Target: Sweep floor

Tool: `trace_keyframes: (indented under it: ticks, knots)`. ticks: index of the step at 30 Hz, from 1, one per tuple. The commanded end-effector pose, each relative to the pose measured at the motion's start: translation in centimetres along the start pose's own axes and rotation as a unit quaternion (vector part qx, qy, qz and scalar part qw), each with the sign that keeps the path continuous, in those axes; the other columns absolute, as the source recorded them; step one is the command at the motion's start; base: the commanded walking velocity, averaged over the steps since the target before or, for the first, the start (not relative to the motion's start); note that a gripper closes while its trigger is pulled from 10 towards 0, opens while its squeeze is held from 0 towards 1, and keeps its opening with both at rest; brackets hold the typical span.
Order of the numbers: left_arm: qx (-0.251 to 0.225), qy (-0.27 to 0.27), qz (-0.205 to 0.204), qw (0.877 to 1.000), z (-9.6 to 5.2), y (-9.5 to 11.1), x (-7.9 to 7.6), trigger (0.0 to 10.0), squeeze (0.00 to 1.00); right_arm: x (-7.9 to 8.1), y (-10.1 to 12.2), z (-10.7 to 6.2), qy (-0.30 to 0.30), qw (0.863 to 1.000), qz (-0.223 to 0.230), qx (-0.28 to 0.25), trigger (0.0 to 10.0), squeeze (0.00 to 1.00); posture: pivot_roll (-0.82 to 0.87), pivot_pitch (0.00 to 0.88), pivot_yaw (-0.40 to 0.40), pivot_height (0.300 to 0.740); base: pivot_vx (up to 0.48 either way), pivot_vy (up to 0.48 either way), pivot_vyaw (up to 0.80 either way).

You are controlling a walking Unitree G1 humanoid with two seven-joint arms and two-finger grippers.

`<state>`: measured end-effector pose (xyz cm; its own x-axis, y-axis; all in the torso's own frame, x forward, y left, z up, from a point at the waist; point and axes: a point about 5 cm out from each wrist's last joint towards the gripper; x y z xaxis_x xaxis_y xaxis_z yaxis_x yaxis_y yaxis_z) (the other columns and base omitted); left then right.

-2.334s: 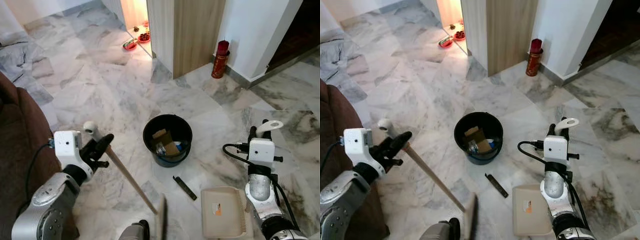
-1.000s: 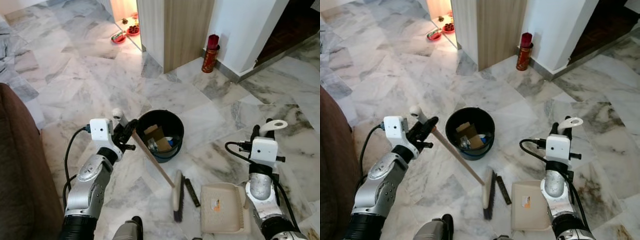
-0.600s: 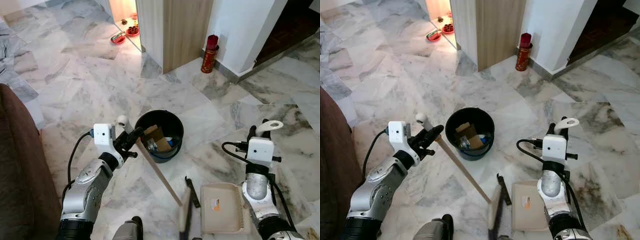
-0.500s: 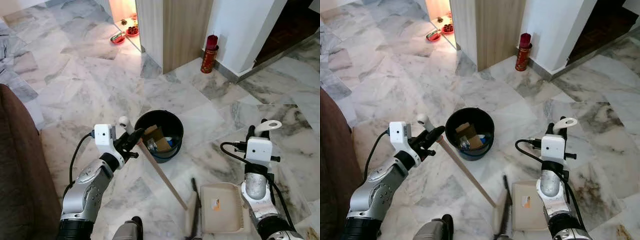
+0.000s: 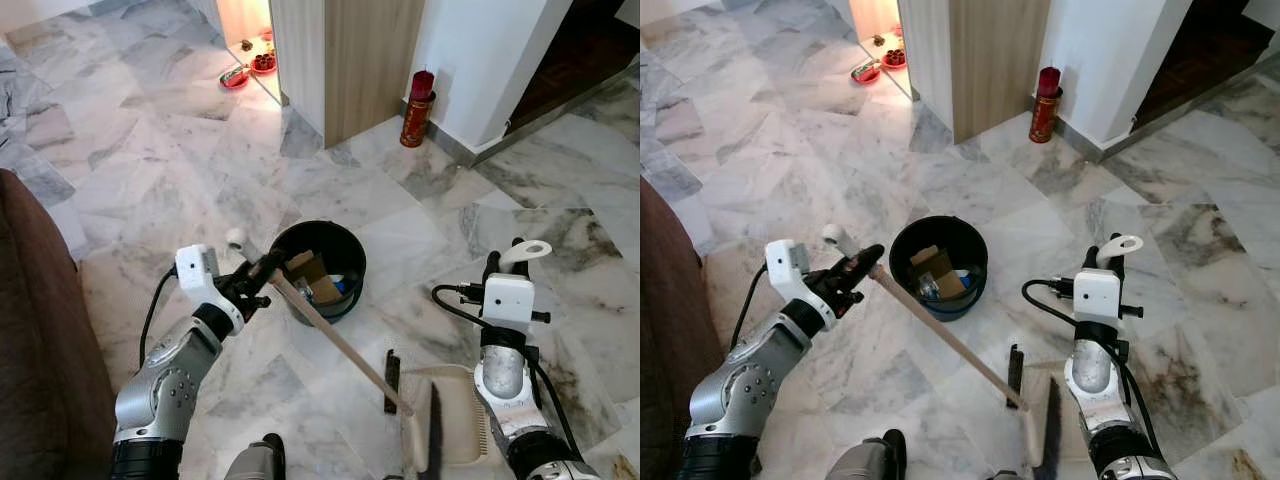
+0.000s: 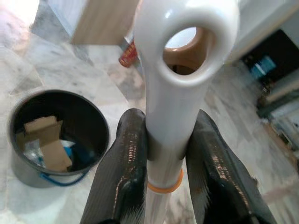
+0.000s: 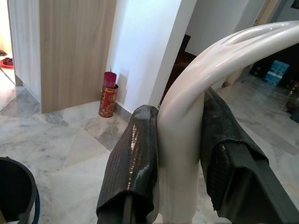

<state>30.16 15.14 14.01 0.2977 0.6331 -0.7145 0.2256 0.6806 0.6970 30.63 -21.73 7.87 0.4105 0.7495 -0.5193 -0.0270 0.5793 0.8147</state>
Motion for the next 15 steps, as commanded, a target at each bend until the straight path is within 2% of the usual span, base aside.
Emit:
trace_keyframes:
  ticks: [1,2,4,11,15]
  knots:
    - [-0.048,-0.006,0.035,0.998,-0.3,2.3,-0.8,10.0,0.0,0.7,-0.7,-0.6,0.018,1.0,-0.006,0.023,10.0,0.0,0.13,0.177,0.024,0.74,0.0,0.0,0.0]
    - [-0.048,-0.006,0.035,0.998,-0.3,2.3,-0.8,10.0,0.0,0.7,-0.7,-0.6,0.018,1.0,-0.006,0.023,10.0,0.0,0.13,0.177,0.024,0.74,0.0,0.0,0.0]
    - [-0.046,-0.001,0.078,0.996,-1.0,2.7,-1.1,10.0,0.0,0.7,-0.7,-0.6,0.017,1.0,-0.006,0.025,10.0,0.0,0.14,0.177,0.024,0.74,0.0,0.0,0.0]
    - [-0.039,0.022,0.116,0.992,-2.7,3.1,-0.4,10.0,0.0,0.9,-0.7,-0.7,0.019,0.999,-0.006,0.026,10.0,0.0,0.14,0.179,0.023,0.74,0.0,0.0,0.0]
    - [-0.009,0.027,0.129,0.991,-3.4,2.1,0.0,10.0,0.0,0.9,-0.6,-0.7,0.021,0.999,-0.006,0.025,10.0,0.0,0.14,0.179,0.021,0.74,0.0,0.0,0.0]
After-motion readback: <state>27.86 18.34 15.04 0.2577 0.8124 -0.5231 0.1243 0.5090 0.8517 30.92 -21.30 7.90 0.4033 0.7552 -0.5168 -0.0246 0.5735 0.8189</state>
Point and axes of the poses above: a point about 5 cm out from each wrist's last joint towards the gripper, its own z axis pointing out of the wrist towards the gripper, its own y axis along the axis of the wrist's last joint, x = y × z, and after that the axes turned 15 degrees about -z, right-handed
